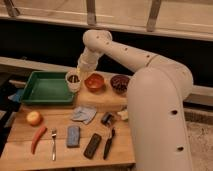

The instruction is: Stack cups into tray

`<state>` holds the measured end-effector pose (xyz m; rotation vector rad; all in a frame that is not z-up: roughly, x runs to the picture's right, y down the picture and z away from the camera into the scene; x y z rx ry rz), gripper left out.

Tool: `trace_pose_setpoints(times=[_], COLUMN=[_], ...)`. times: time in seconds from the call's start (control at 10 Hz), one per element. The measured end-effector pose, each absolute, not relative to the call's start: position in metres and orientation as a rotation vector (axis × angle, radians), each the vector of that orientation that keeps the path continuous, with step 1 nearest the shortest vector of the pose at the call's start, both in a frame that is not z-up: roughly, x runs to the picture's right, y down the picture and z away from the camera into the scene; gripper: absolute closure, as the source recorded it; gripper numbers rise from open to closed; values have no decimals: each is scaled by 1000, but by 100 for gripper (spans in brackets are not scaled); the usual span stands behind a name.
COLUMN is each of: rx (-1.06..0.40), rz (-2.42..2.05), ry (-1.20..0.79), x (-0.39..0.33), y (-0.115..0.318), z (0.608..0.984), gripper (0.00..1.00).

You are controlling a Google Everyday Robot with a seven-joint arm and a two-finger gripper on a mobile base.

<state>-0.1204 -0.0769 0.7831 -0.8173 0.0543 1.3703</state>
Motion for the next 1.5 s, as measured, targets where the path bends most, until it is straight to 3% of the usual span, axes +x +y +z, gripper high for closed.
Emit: trace_pose_setpoints(times=[0.2,1.5], rx=[-819,-930], rz=[1342,1283], ry=[32,134], x=[-138,-198], y=[-84,-36], z=[779,883], gripper=[100,100])
